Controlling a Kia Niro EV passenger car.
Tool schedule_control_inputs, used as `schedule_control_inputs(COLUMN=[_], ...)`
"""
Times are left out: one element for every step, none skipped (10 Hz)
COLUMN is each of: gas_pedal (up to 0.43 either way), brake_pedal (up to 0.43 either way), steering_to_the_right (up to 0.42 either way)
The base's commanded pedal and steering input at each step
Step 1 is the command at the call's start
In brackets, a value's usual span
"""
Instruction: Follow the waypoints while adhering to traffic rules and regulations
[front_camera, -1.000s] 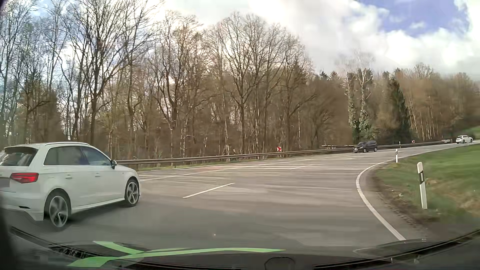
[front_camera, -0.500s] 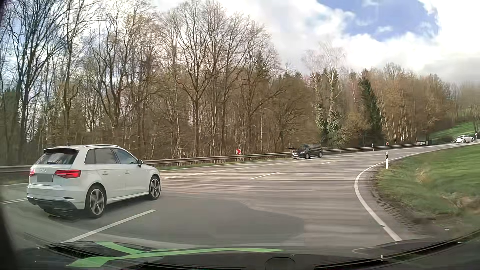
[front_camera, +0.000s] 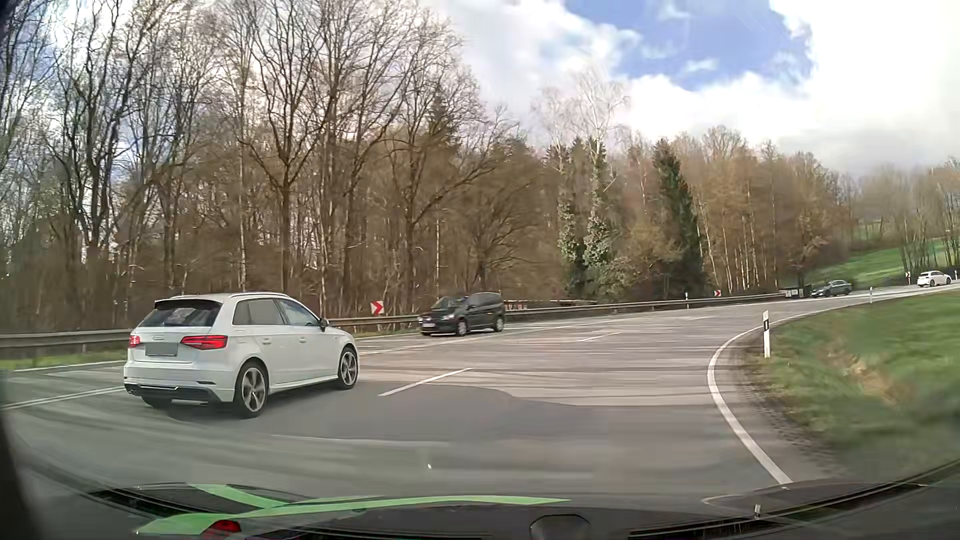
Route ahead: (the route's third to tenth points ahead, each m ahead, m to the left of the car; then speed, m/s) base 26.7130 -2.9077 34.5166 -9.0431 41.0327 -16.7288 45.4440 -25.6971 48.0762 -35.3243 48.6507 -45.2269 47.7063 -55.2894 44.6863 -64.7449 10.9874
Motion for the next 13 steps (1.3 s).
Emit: schedule_control_inputs(gas_pedal=[0.209,0.209,0.209,0.209,0.209,0.209,0.209,0.209,0.209,0.209,0.209,0.209,0.209], brake_pedal=[0.000,0.000,0.000,0.000,0.000,0.000,0.000,0.000,0.000,0.000,0.000,0.000,0.000], steering_to_the_right=[0.102,0.102,0.103,0.107,0.110,0.111,0.112,0.112,0.113,0.114,0.114,0.114,0.114])
